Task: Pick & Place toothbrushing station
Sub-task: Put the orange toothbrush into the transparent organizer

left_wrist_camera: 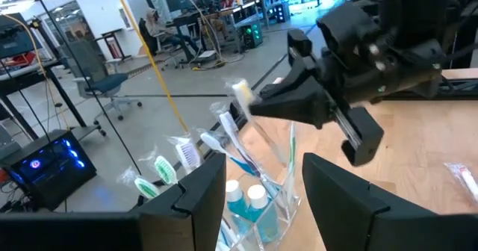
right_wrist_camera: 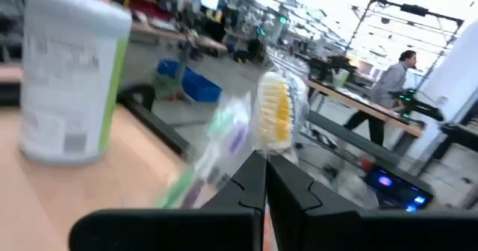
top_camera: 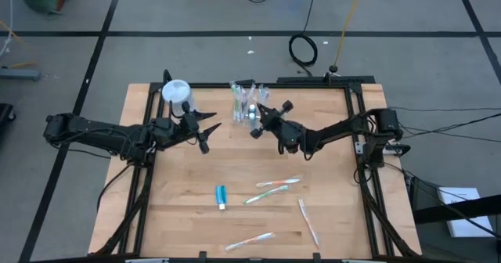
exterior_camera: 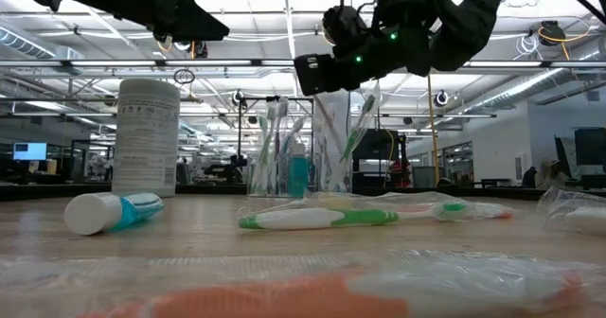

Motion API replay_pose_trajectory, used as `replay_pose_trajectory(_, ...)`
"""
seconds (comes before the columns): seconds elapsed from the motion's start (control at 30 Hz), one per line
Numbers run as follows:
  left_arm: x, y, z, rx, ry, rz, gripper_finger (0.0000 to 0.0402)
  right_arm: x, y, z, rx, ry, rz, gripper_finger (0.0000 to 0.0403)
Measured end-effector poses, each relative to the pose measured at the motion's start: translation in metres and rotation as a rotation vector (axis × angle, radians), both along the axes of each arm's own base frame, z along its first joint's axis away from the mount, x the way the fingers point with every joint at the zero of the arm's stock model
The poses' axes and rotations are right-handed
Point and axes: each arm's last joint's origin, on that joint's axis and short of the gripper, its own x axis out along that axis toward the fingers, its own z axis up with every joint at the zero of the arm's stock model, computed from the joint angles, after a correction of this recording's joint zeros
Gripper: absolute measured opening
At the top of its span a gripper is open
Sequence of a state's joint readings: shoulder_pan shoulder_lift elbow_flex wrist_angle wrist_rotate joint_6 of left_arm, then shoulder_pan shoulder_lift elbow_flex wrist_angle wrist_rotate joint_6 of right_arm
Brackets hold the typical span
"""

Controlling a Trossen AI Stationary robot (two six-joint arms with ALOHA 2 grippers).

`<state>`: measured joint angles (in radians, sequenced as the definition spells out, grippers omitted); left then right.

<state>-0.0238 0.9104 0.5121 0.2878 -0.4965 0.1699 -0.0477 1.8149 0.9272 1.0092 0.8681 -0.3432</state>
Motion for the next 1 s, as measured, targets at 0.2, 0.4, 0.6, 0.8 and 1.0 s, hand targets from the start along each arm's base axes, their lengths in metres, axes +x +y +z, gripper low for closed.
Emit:
replay_pose_trajectory(0.2,0.0,0.0,0.0,-0.011,-0.006,0.001,0.0184,-0.002,0.001,-0.005,-0.021,0.094,-0.096,0.0)
replay_pose_trajectory(0.4,0.0,0.0,0.0,-0.012,-0.006,0.001,0.0184,-0.004,-0.012,-0.013,0.057,0.078,-0.13,0.0)
replay_pose_trajectory(0.6,0.0,0.0,0.0,-0.012,-0.006,0.001,0.0184,-0.007,-0.018,-0.025,0.128,0.118,-0.156,0.0006)
replay_pose_trajectory(0.8,0.0,0.0,0.0,-0.012,-0.006,0.001,0.0184,-0.008,-0.018,-0.029,0.149,0.132,-0.161,0.0001)
replay_pose_trajectory(1.0,0.0,0.0,0.0,-0.014,-0.007,0.002,0.0184,-0.008,-0.018,-0.029,0.145,0.14,-0.16,0.0006)
